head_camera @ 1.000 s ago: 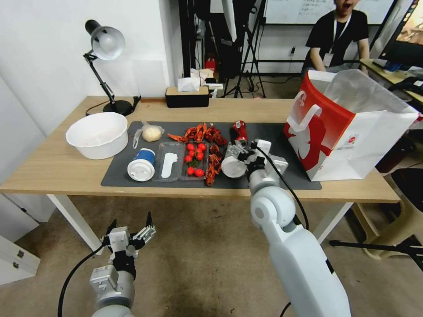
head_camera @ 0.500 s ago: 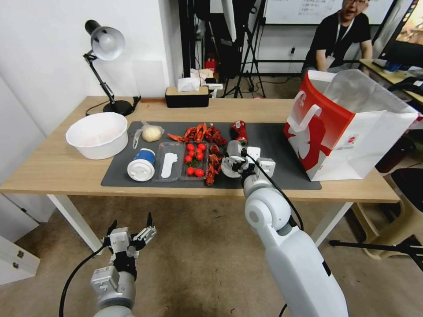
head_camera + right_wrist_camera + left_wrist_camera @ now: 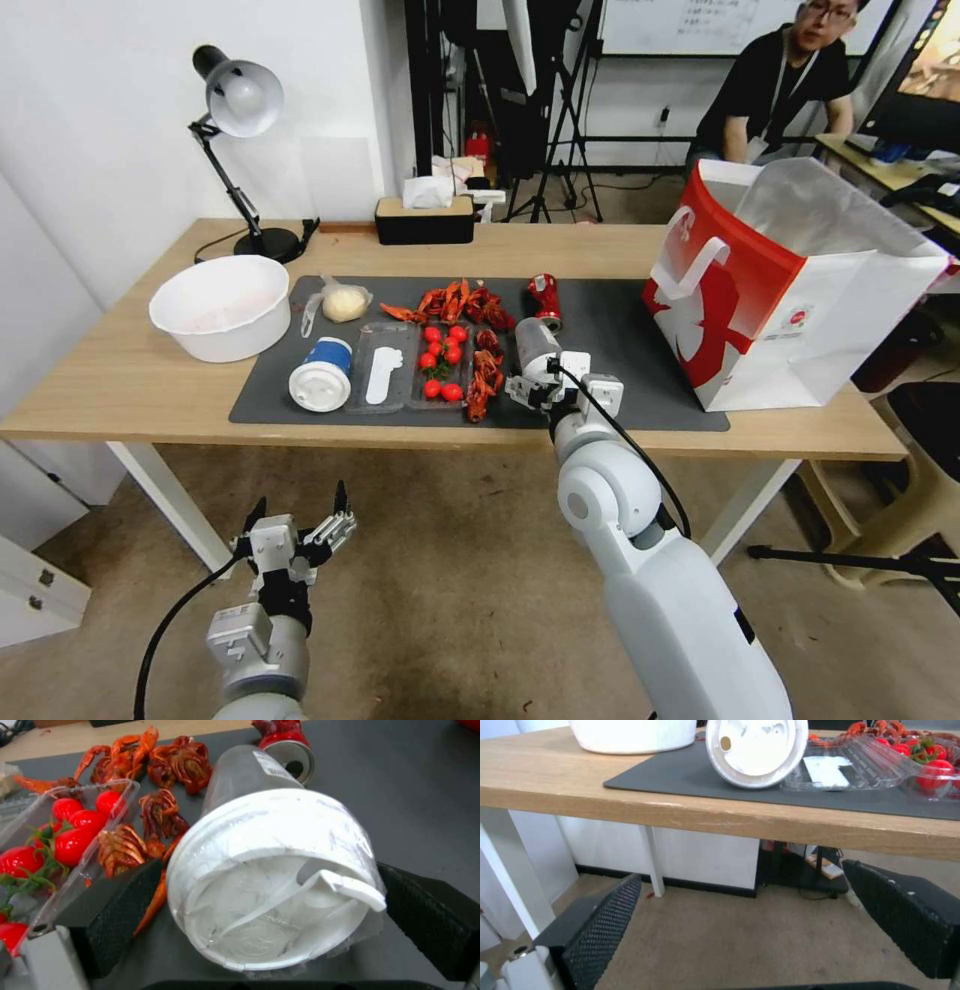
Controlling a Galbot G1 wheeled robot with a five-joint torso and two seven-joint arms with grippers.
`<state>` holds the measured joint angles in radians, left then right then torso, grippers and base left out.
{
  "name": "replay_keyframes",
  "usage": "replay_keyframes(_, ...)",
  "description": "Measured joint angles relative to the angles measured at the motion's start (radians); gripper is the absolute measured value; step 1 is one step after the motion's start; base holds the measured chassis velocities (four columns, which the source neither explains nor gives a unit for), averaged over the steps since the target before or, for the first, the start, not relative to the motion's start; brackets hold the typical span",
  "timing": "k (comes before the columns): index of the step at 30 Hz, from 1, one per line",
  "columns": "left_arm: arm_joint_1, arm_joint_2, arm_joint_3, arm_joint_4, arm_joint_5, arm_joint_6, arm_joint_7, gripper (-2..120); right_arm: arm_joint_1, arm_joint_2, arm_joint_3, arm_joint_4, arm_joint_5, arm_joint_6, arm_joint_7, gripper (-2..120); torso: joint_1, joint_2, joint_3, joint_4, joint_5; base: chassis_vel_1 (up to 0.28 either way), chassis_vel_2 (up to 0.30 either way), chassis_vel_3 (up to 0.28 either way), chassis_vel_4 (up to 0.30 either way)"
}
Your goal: Pick up the trash from the table and place it into the takeout bag.
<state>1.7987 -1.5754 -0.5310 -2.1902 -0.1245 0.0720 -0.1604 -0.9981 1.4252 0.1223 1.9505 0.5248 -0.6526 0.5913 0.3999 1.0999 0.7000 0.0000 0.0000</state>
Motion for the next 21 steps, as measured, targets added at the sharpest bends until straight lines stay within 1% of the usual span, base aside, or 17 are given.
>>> replay_keyframes(4, 0.0, 0.001, 0.0, 0.0, -0.001, -0.001, 0.0, 100, 0.0, -0.001, 0.005, -0.007, 0.0, 0.0, -0.01, 100, 0.0, 0.0, 0.0, 0.0, 0.0, 0.0, 0.0, 0.0, 0.0)
replay_keyframes(11, -0.002, 0.0, 0.003, 0.003, -0.001, -0.001, 0.0, 100, 0.012, -0.007, 0.035, -0.042, -0.004, 0.018, -0.076, 100, 0.0, 0.0, 0.0, 0.0, 0.0, 0.0, 0.0, 0.0, 0.0)
replay_keyframes(21, -0.005, -0.003, 0.006, 0.007, 0.003, -0.006, 0.001, 100, 0.02, -0.007, 0.047, -0.065, -0.002, 0.023, -0.094, 100, 0.0, 0.0, 0.0, 0.0, 0.0, 0.0, 0.0, 0.0, 0.0)
